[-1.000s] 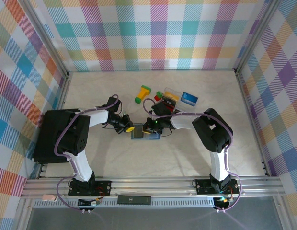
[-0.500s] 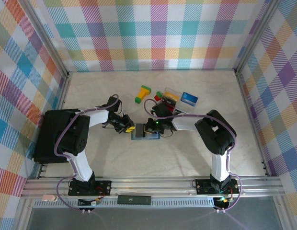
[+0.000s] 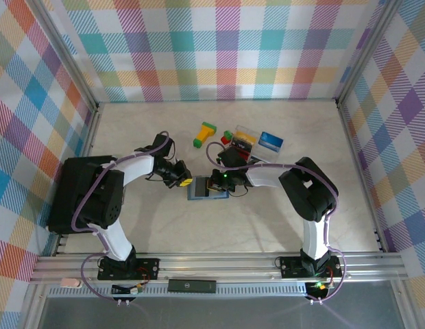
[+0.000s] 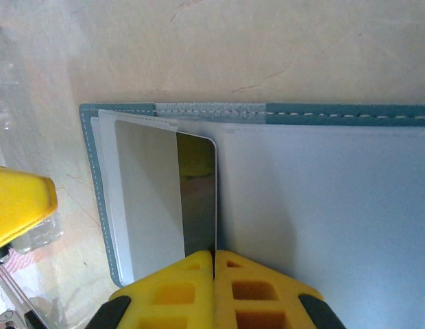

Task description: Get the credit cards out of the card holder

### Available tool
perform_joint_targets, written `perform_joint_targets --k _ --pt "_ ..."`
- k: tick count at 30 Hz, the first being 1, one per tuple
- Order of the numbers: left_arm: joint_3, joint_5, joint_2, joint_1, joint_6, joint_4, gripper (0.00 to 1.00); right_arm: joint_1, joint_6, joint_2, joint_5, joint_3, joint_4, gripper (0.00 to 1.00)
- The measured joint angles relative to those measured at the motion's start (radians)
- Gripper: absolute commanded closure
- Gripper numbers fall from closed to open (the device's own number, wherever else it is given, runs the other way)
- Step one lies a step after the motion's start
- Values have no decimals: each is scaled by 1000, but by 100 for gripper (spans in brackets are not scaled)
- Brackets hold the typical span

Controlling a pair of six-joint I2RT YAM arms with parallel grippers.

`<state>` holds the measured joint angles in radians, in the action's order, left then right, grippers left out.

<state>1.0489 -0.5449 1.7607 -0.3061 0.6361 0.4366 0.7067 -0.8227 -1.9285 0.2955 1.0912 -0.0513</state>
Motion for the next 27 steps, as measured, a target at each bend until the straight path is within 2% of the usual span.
perform_joint_targets --k 8,16,27 --pt "16 -21 59 -26 -1 -1 91 0 0 0 1 0 -2 97" --pt "16 -20 94 -26 -2 -1 92 -1 -1 0 21 0 -2 83" --pt "16 -14 95 -26 -29 2 92 -2 8 -13 73 14 -10 81"
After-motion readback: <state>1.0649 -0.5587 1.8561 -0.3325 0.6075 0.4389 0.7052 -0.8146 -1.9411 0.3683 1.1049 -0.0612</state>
